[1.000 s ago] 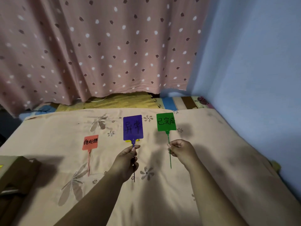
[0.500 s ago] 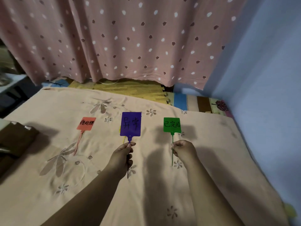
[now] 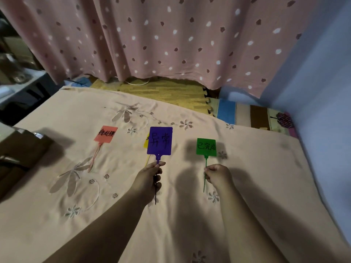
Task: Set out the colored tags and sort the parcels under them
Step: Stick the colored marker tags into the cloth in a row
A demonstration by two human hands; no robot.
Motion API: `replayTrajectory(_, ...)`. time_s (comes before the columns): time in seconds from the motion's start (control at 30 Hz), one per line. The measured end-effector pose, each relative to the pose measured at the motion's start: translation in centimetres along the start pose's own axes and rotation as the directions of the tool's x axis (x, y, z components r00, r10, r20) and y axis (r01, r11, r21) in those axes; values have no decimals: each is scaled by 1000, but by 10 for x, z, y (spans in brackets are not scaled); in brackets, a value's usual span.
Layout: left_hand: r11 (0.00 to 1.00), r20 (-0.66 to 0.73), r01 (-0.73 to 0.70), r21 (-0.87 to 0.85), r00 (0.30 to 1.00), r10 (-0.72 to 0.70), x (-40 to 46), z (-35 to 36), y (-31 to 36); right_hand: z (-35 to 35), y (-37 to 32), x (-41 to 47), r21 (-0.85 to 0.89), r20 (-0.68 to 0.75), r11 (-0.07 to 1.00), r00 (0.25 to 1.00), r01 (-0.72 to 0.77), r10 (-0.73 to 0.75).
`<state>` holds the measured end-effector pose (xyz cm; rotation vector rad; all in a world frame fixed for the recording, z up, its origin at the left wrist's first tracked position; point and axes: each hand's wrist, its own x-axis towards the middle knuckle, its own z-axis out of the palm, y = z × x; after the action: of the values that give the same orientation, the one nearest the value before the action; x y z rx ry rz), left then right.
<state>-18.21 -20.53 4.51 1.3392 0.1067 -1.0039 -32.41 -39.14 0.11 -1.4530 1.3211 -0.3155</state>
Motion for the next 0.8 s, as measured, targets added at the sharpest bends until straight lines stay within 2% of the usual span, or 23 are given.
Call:
replayTrajectory(0.17, 997, -19, 40, -60, 999, -41, 26, 2, 4, 13, 19, 19, -13, 10, 996, 996, -90, 90)
replayTrajectory(0.37, 999, 44, 44, -16, 998, -43, 43, 6, 5, 22, 30, 28, -25, 2, 988, 989, -151, 151)
replayTrajectory(0.8, 999, 101, 27, 17, 994, -29, 34, 9, 3, 20, 32, 8, -187, 56, 965, 979, -185, 198)
